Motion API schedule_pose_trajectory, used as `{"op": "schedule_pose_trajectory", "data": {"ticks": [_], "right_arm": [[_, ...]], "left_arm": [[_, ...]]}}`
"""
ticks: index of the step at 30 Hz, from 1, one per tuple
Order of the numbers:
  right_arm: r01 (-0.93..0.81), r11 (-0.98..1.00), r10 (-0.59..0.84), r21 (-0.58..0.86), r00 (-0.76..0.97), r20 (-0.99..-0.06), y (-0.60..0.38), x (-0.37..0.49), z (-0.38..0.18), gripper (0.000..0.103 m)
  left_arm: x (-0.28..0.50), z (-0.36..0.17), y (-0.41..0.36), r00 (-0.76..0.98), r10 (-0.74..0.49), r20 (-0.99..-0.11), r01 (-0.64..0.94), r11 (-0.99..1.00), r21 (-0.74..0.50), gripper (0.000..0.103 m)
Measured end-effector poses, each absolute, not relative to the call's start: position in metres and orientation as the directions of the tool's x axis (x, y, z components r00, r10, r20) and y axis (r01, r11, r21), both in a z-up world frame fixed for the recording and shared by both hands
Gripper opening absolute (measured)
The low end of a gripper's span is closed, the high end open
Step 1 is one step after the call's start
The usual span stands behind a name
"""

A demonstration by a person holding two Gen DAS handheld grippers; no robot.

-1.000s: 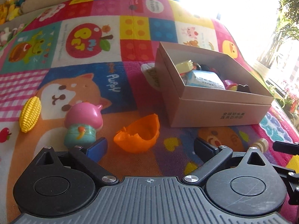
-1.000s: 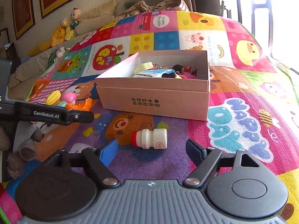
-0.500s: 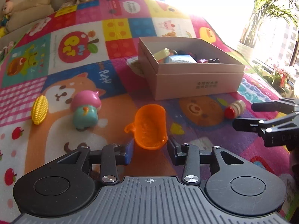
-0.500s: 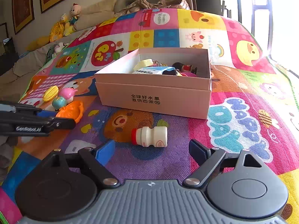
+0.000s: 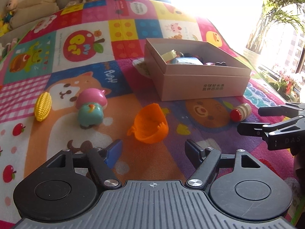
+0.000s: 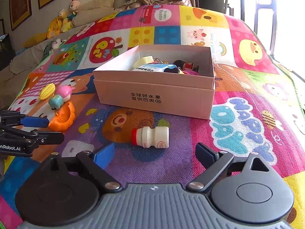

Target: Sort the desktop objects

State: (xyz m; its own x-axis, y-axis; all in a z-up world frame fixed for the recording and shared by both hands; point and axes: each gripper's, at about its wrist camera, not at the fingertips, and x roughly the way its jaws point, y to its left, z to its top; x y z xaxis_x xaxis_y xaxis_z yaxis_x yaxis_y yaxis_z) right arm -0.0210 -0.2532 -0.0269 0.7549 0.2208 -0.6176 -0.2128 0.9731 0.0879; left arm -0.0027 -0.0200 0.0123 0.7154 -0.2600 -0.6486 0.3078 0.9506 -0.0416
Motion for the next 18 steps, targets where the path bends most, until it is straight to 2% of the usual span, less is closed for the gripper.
{"op": "schedule_pose_trajectory", "data": {"ticks": [3, 8, 14, 15, 16, 18], "right_arm": [[-0.214, 0.973, 0.223, 0.090, 0.753, -0.619, -0.254, -0.020, -0.027, 0.093], [-0.214, 0.973, 0.223, 0.091, 0.751, -0.621, -0.254, -0.020, -0.027, 0.094], [-0.250, 0.965, 0.245, 0.081, 0.746, -0.619, -0.250, -0.021, -0.027, 0.093], [-0.271, 0.960, 0.253, 0.066, 0.746, -0.617, -0.247, -0.022, -0.026, 0.091], [-0.282, 0.958, 0.254, 0.052, 0.750, -0.611, -0.245, -0.024, -0.026, 0.088], [-0.282, 0.959, 0.246, 0.039, 0.754, -0.609, -0.242, -0.023, -0.025, 0.075]], "left_arm": [[0.002, 0.014, -0.018, 0.732, -0.258, -0.631, 0.305, 0.952, -0.036, 0.084], [0.021, 0.014, -0.018, 0.738, -0.268, -0.620, 0.308, 0.950, -0.045, 0.084], [0.029, 0.006, -0.031, 0.720, -0.274, -0.638, 0.344, 0.939, -0.015, 0.064], [0.028, 0.006, -0.033, 0.718, -0.275, -0.639, 0.351, 0.936, -0.008, 0.054], [0.026, 0.008, -0.034, 0.715, -0.279, -0.641, 0.355, 0.935, -0.010, 0.053], [0.019, 0.010, -0.034, 0.718, -0.279, -0.638, 0.360, 0.933, -0.003, 0.053]]}}
